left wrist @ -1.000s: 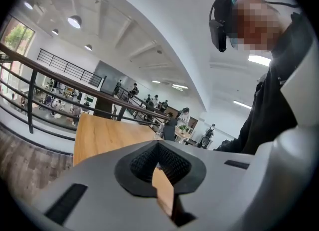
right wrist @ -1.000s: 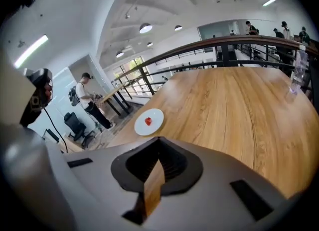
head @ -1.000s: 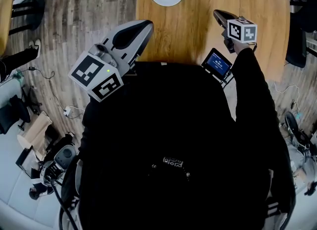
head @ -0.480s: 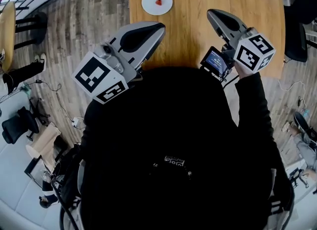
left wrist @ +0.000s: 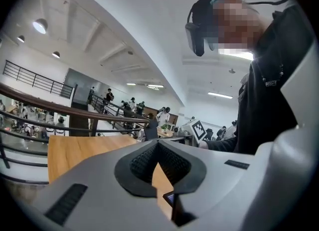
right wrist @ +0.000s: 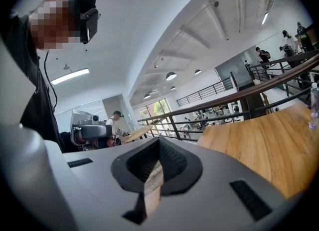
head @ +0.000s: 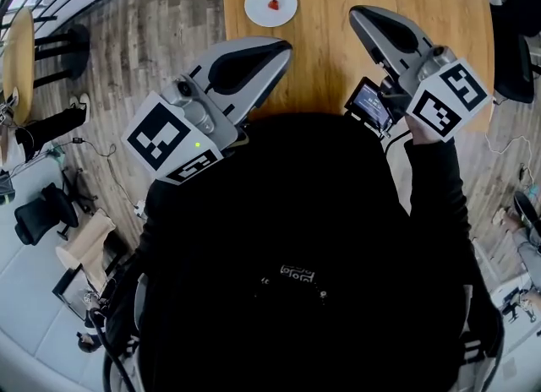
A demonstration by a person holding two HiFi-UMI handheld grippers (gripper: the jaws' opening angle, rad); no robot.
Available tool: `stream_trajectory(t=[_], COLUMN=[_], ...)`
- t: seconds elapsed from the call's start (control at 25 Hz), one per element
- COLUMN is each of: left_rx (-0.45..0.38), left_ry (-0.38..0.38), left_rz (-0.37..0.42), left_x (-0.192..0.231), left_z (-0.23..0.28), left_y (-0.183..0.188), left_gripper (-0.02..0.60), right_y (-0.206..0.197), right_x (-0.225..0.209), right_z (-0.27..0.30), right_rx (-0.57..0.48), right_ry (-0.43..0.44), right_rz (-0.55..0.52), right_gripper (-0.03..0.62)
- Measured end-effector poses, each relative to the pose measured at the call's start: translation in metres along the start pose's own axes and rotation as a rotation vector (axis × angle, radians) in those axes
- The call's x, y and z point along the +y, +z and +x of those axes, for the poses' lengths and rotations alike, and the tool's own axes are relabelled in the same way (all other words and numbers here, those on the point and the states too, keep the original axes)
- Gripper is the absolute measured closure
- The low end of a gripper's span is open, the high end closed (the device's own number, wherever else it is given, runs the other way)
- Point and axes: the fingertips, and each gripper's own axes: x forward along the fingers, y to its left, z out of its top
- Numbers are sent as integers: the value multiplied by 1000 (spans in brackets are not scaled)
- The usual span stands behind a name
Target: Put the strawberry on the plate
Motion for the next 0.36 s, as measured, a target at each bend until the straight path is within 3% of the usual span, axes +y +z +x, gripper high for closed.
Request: stream_trajectory(t=[0.36], left_rx=[25], left_ry=[54], left_rz=[-10], left_x=[21], left_z=[-9], left_y=[-1], left_gripper=[583], right_y=[-9], right_x=[-14], right_z=[-12], right_rx=[35], right_ry=[-58], right_rz=[-46], right_gripper=[577])
